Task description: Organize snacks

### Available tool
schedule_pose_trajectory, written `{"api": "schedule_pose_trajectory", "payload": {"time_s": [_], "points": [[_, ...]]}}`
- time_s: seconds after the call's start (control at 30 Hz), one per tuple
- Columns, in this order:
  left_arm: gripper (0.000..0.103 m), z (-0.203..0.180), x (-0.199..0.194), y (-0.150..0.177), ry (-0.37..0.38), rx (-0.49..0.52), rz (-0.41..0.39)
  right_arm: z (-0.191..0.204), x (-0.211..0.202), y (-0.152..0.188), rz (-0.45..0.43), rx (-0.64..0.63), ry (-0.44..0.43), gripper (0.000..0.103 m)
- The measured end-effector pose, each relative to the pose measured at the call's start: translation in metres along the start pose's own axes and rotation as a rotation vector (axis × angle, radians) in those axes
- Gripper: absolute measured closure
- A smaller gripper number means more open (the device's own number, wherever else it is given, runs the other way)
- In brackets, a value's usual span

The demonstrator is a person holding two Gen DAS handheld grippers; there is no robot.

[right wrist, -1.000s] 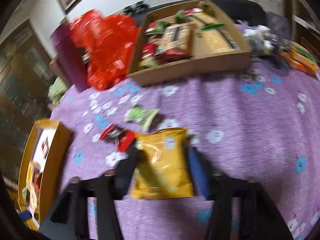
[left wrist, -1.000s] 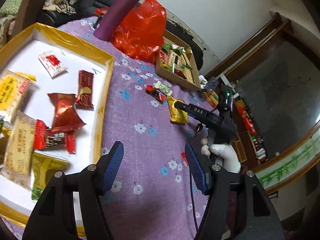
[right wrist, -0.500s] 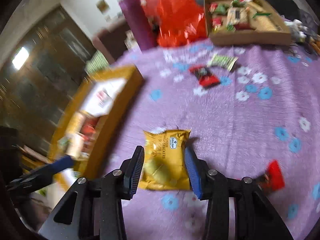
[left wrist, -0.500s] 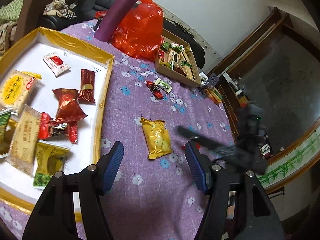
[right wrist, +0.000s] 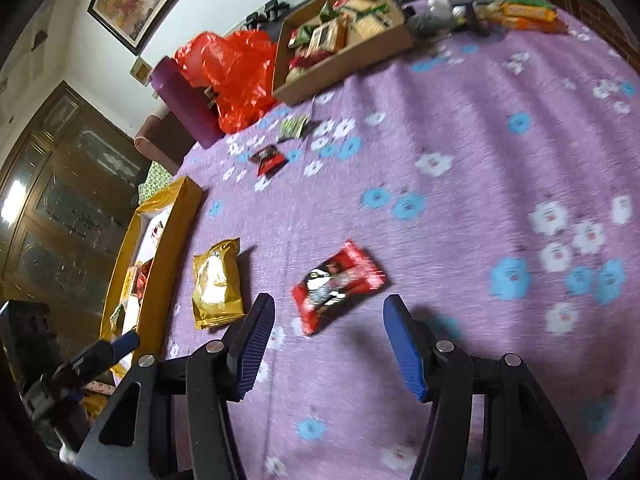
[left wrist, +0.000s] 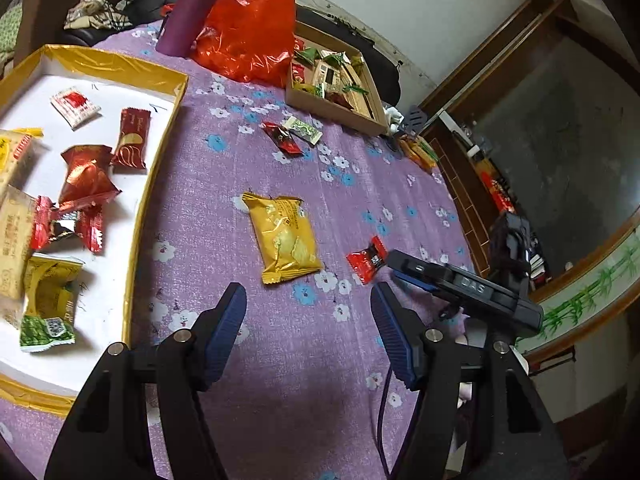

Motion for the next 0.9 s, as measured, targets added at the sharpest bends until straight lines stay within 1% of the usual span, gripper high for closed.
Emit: {"api": "schedule_pose_trajectory", "payload": {"time_s": [0.1, 0.23, 0.3, 0.33, 0.4, 0.43, 0.53, 0.6, 0.63, 0.67, 0.73, 0.8, 0.83, 0.87, 0.9], "points": [[0.039, 0.005, -0.003, -0.001, -0.034, 0.0, -0.008, 0.015, 0.023, -0.001, 0.013, -0.014, 0.007, 0.044], [0.039, 0.008, 0.002, -0.001, -0.049, 0.004, 0.002, 0.022, 0.041, -0.011, -0.01, -0.044, 0.086, 0.044], [0.039, 0.007, 0.008, -0.003, -0.057, 0.01, 0.013, 0.024, 0.045, -0.015, -0.028, -0.084, 0.138, 0.046], [0.039, 0.007, 0.012, -0.004, -0.063, 0.015, 0.018, 0.026, 0.047, -0.017, -0.033, -0.105, 0.163, 0.049], [0.039, 0.005, 0.021, -0.006, -0.079, 0.031, 0.036, 0.025, 0.049, -0.019, -0.046, -0.15, 0.223, 0.063], [0.039, 0.003, 0.026, -0.006, -0.084, 0.039, 0.047, 0.024, 0.05, -0.019, -0.052, -0.174, 0.247, 0.065], [0.039, -0.003, 0.041, -0.006, -0.101, 0.068, 0.079, 0.023, 0.048, -0.015, -0.064, -0.203, 0.244, 0.066], [0.039, -0.006, 0.054, -0.008, -0.132, 0.095, 0.097, 0.02, 0.044, -0.013, -0.081, -0.194, 0.222, 0.067], [0.039, -0.006, 0.061, -0.01, -0.151, 0.107, 0.104, 0.018, 0.042, -0.013, -0.089, -0.185, 0.208, 0.082], [0.039, -0.006, 0.068, -0.013, -0.175, 0.123, 0.11, 0.016, 0.04, -0.014, -0.1, -0.173, 0.181, 0.092], [0.039, -0.006, 0.082, -0.019, -0.225, 0.158, 0.114, 0.011, 0.038, -0.016, -0.111, -0.147, 0.132, 0.092], [0.039, -0.004, 0.093, -0.023, -0.274, 0.187, 0.117, 0.007, 0.04, -0.017, -0.103, -0.136, 0.122, 0.091], [0.039, -0.004, 0.099, -0.025, -0.291, 0.207, 0.119, 0.007, 0.04, -0.017, -0.1, -0.137, 0.108, 0.087], [0.039, -0.004, 0.105, -0.027, -0.306, 0.225, 0.122, 0.007, 0.04, -0.016, -0.094, -0.137, 0.091, 0.086], [0.039, -0.001, 0.114, -0.027, -0.338, 0.247, 0.139, 0.008, 0.039, -0.016, -0.092, -0.136, 0.08, 0.085]]}}
Point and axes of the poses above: each gripper's, at about its wrist camera, not at the fingertips, and x roughly the way its jaws point, z to its left, y to its underside, the point moved 8 cm from there along x, roughly the way its jaws point, and after that the axes turned 4 degrees about x, right-handed, at the moved point
